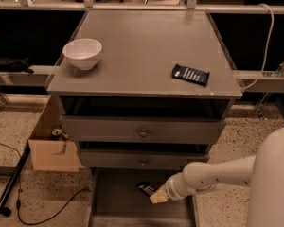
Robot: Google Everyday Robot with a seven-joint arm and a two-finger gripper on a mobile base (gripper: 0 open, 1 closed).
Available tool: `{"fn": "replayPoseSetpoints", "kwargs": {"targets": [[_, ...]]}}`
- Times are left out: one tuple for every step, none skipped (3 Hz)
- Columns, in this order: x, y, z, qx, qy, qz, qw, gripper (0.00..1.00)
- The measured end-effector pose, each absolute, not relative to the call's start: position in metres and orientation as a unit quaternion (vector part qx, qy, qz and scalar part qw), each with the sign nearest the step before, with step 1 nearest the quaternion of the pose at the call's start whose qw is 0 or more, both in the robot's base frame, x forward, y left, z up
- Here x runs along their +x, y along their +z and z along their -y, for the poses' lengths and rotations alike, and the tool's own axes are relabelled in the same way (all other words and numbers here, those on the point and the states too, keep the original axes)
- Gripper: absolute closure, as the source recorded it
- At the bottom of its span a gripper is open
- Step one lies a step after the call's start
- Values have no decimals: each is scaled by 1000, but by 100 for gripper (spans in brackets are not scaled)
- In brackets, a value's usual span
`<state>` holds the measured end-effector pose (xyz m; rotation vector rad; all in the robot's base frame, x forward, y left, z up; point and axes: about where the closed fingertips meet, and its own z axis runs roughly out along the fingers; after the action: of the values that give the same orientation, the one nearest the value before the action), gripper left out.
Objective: Place rxbar chocolate into bottom drawer
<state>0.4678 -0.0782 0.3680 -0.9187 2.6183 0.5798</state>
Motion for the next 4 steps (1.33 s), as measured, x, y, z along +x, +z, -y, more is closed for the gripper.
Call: {"fn": "replayPoseSetpoints", "kwargs": {"targets": [[468,368,78,-320,202,-913,153,100],[464,353,71,-320,201,-914,149,100],[466,312,58,-319,201,-917,126,100],[466,312,58,-319,201,-917,127,100]]}}
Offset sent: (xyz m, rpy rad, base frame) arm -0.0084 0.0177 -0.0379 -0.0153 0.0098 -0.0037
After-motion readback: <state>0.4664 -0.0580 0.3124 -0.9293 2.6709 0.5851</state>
